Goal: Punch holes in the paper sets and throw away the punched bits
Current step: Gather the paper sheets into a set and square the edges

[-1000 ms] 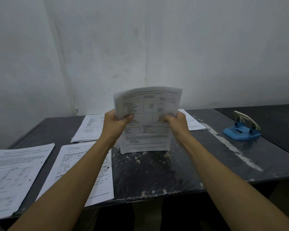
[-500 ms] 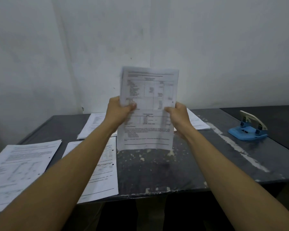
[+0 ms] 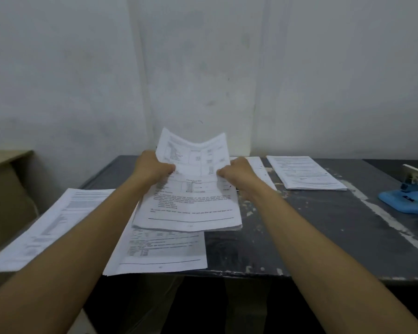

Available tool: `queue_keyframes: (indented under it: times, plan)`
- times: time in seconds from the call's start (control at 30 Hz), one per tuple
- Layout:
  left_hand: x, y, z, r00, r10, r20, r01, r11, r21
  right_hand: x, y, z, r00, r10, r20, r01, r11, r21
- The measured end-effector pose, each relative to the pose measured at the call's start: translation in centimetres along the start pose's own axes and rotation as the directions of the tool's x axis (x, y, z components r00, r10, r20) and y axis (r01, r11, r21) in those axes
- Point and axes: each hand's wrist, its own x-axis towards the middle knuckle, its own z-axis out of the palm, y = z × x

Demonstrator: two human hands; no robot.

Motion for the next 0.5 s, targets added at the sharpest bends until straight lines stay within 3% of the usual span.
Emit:
queue_keyframes:
  times: [0.2, 0.37, 0.5]
  plan:
    - [-1.2, -5.9, -0.3, 0.990, -0.137, 0.037, 0.111, 0.907, 0.406, -0.7, 2.1, 6.5, 0.995, 0.061, 0.077, -0.040, 0.967, -0.250]
    - [-2.0, -9.3, 0.7, 0.979, -0.201, 0.017, 0.159, 0.818, 0.553, -1.7, 3.2, 9.6, 0.990, 0.062, 0.130, 0.033, 0.782, -0.622]
    - [-2.4, -10.7, 1.2, 0.975, -0.221, 0.015, 0.165, 0.770, 0.616, -1.6, 3.2, 10.0, 0.992, 0.070, 0.109, 0.019, 0.752, -0.659]
